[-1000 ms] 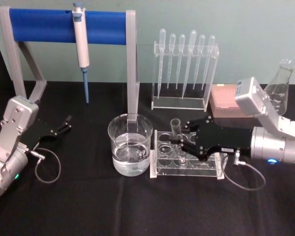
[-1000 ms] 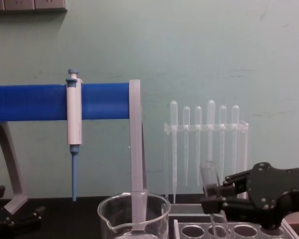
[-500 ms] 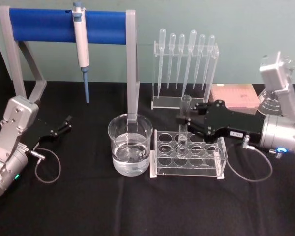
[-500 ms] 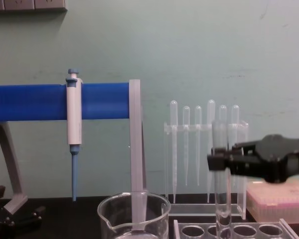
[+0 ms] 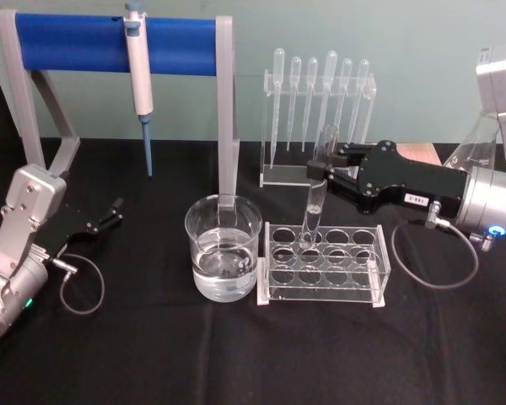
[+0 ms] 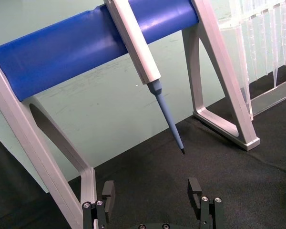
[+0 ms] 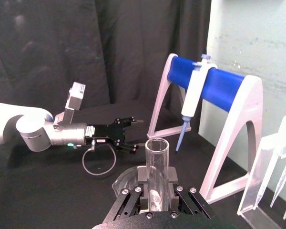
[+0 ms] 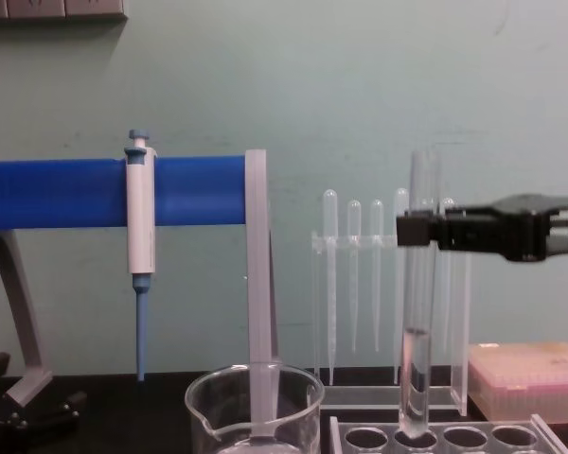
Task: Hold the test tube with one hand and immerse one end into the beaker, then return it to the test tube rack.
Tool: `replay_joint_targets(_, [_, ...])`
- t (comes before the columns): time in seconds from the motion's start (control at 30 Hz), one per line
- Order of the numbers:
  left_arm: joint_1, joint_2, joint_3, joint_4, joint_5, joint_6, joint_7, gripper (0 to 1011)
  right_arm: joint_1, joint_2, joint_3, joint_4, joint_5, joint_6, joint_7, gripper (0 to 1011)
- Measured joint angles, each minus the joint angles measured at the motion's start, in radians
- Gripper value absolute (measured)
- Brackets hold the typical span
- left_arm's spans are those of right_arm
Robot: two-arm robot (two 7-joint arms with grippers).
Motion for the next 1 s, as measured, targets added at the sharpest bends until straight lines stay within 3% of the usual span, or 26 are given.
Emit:
replay_joint_targets(0.5, [0.0,0.0,0.0,0.0,0.0,0.0,0.0,1000,0.079,0.016,-0.032,-0.011,0.004,0.01,-0.011,226])
replay_joint_targets(1.0, [0.0,0.0,0.0,0.0,0.0,0.0,0.0,1000,0.084,0.019,-0.035,-0.011,0.005,0.008,-0.012,226])
